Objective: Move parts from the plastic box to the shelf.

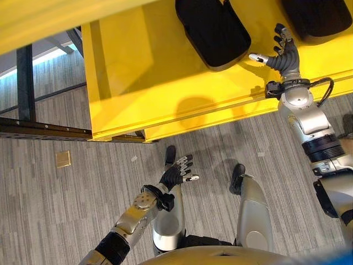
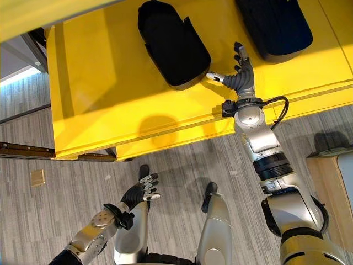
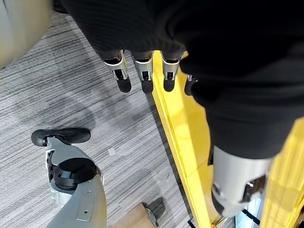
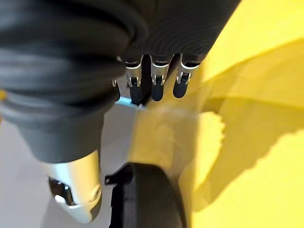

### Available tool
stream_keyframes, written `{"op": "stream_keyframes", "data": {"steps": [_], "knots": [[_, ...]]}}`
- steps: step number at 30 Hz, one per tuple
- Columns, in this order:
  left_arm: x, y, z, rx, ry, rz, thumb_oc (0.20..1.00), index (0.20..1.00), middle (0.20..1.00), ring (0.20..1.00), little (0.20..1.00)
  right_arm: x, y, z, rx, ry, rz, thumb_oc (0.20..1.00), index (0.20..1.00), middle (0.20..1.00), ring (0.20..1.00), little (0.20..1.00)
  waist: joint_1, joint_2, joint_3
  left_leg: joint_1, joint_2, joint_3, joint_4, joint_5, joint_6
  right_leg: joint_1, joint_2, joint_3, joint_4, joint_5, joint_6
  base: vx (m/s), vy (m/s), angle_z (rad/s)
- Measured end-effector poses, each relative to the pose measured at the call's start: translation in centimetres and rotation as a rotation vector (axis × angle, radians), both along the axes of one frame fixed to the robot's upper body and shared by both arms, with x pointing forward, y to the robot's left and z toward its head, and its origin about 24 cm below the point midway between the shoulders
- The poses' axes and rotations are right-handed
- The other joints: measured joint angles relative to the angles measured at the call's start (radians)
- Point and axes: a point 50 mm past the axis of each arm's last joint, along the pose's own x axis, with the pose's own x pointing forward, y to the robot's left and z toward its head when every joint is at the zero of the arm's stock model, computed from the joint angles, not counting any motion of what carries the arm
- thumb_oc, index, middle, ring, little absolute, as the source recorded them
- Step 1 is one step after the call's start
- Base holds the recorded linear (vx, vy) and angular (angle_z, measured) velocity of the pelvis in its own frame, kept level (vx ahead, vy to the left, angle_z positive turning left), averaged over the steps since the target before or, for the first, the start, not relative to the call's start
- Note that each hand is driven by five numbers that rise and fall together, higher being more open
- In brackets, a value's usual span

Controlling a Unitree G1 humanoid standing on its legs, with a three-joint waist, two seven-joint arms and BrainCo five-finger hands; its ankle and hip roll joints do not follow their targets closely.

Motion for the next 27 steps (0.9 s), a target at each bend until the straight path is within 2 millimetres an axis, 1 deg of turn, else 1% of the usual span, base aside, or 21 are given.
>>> {"op": "stream_keyframes", "data": {"steps": [9, 13, 15, 18, 19, 21, 22, 25, 27], "knots": [[0.1, 0.0, 0.1, 0.000, -0.006, 0.001, 1.000, 1.000, 1.000, 1.000, 1.000, 0.0, 0.0, 0.1, 0.022, -0.007, -0.016, 1.000, 1.000, 1.000, 1.000, 1.000, 0.000, 0.005, 0.004, -0.007, -0.001, -0.001, 0.001, 0.000, 0.000, -0.014, -0.002, 0.002, 0.016, -0.005, -0.003, 0.00, 0.000, 0.00], [0.1, 0.1, 0.1, 0.003, -0.007, 0.000, 1.000, 1.000, 1.000, 1.000, 1.000, 0.1, -0.1, 0.0, 0.000, 0.005, -0.004, 1.000, 1.000, 1.000, 1.000, 1.000, 0.001, 0.005, 0.003, -0.007, -0.002, -0.001, 0.005, 0.000, 0.000, -0.014, -0.003, 0.002, 0.021, -0.008, -0.001, 0.00, 0.000, 0.00], [0.1, 0.2, 0.1, 0.005, -0.007, 0.000, 1.000, 1.000, 1.000, 1.000, 1.000, 0.4, -0.2, 0.1, -0.057, 0.013, -0.004, 1.000, 1.000, 1.000, 1.000, 1.000, 0.002, 0.005, 0.003, -0.007, -0.001, -0.001, 0.008, 0.000, 0.000, -0.015, -0.003, 0.002, 0.024, -0.011, 0.001, 0.00, 0.000, 0.00], [0.1, 0.2, 0.1, 0.006, -0.007, -0.001, 1.000, 1.000, 1.000, 1.000, 1.000, 0.5, -0.1, 0.8, -0.205, 0.014, 0.004, 1.000, 1.000, 1.000, 1.000, 1.000, 0.004, 0.005, 0.003, -0.009, -0.004, -0.002, 0.009, 0.000, 0.000, -0.021, -0.006, 0.002, 0.036, -0.018, -0.003, -0.01, -0.014, 0.02], [0.1, 0.3, 0.1, 0.006, -0.006, -0.002, 1.000, 1.000, 1.000, 1.000, 1.000, 0.5, -0.2, 1.0, -0.218, 0.014, 0.006, 1.000, 1.000, 1.000, 1.000, 1.000, 0.005, 0.005, 0.003, -0.010, -0.003, -0.002, 0.009, 0.000, 0.000, -0.022, -0.006, 0.001, 0.038, -0.019, -0.005, 0.00, -0.061, 0.01], [0.1, 0.4, 0.1, 0.008, -0.007, -0.002, 1.000, 1.000, 1.000, 1.000, 1.000, 1.0, -1.0, 0.9, -0.255, 0.053, -0.008, 1.000, 1.000, 1.000, 1.000, 1.000, 0.008, 0.005, 0.003, -0.013, -0.003, -0.004, 0.009, -0.003, 0.005, -0.025, -0.007, 0.000, 0.043, -0.021, -0.005, 0.01, -0.075, 0.02], [0.2, 0.6, 0.2, 0.008, -0.009, 0.002, 1.000, 1.000, 1.000, 1.000, 1.000, 0.9, -1.6, 1.2, -0.295, 0.060, -0.010, 1.000, 1.000, 1.000, 1.000, 1.000, 0.015, 0.005, 0.003, -0.018, -0.003, -0.005, 0.009, -0.003, 0.005, -0.033, -0.007, -0.001, 0.049, -0.024, -0.008, 0.02, -0.056, 0.02], [0.2, 0.9, 0.2, 0.014, -0.011, -0.004, 1.000, 1.000, 1.000, 1.000, 1.000, 0.9, -2.5, 2.1, -0.333, 0.071, -0.009, 1.000, 1.000, 1.000, 1.000, 1.000, 0.018, 0.005, 0.003, -0.025, -0.002, -0.013, 0.012, 0.002, -0.002, -0.036, -0.006, -0.006, 0.053, -0.027, -0.012, 0.01, -0.040, 0.03], [0.2, 1.1, 0.2, 0.019, -0.011, -0.008, 1.000, 1.000, 1.000, 1.000, 1.000, 0.9, -2.8, 2.2, -0.347, 0.087, 0.001, 1.000, 1.000, 1.000, 1.000, 1.000, 0.020, 0.004, 0.004, -0.026, -0.002, -0.014, 0.012, 0.002, -0.003, -0.036, -0.006, -0.007, 0.053, -0.026, -0.011, 0.01, -0.016, 0.01]]}}
